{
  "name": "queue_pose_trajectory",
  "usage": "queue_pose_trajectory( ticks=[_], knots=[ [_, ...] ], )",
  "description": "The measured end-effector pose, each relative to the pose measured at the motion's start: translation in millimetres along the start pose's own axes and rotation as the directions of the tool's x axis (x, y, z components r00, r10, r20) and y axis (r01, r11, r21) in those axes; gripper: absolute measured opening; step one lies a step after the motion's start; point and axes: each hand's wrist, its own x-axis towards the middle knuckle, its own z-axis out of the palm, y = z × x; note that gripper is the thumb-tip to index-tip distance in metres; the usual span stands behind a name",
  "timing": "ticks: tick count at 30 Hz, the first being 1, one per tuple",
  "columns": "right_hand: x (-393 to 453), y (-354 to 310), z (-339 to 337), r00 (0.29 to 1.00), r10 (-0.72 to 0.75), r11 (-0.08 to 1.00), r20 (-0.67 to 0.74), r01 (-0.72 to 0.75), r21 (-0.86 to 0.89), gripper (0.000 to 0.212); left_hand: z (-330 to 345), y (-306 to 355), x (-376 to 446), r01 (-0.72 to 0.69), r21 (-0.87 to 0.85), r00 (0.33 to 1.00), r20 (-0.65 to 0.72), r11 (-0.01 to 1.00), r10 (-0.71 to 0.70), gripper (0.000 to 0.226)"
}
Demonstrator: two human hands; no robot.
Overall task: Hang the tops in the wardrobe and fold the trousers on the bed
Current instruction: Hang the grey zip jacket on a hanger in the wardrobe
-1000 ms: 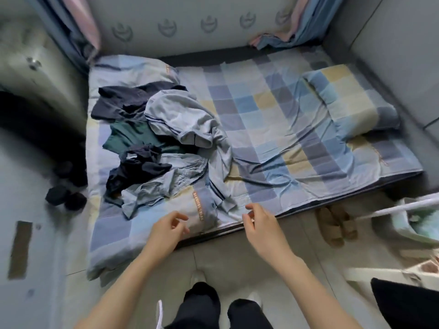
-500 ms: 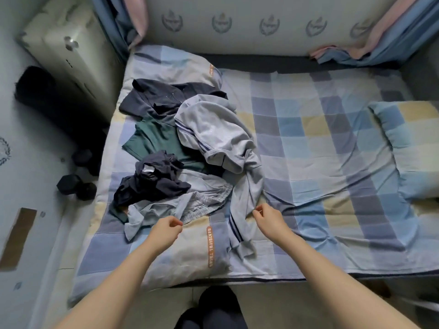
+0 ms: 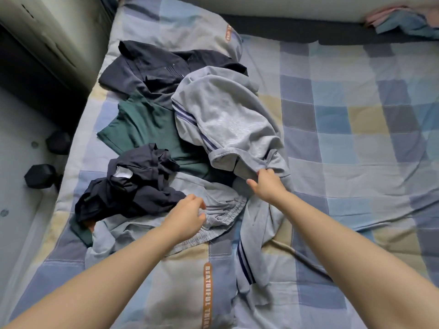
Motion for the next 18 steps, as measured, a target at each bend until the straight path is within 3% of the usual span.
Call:
queue_pose_trajectory(
  ticks=[3,7,10,12,18],
  knots=[
    [44,-6,8,0.992,-0.058,0.975,0.11,0.08,-0.206,0.046,1,-5,32,0.014,0.027,1.0,0.014,1.0,-0.014,0.028],
    [84,-5,13,0.995,-0.051,0.964,0.086,0.072,-0.256,0.041,7,-7,58,0.018,0.022,1.0,0.0,1.0,-0.018,0.032],
    [86,-3,17,0.962,-0.167,0.985,-0.214,0.17,-0.005,0.017,12,-2,65,0.027,-0.051,0.999,-0.035,0.998,-0.029,0.055],
    [64,-5,20,0.93,-0.172,0.952,-0.324,0.241,0.187,0.008,17,3,61,0.064,-0.123,0.993,-0.088,0.99,-0.075,0.068],
    [-59,-14,40,0.947,-0.264,0.849,-0.185,0.319,0.421,0.038,27,21,36,0.034,-0.462,0.953,-0.251,0.886,-0.167,0.084]
  ],
)
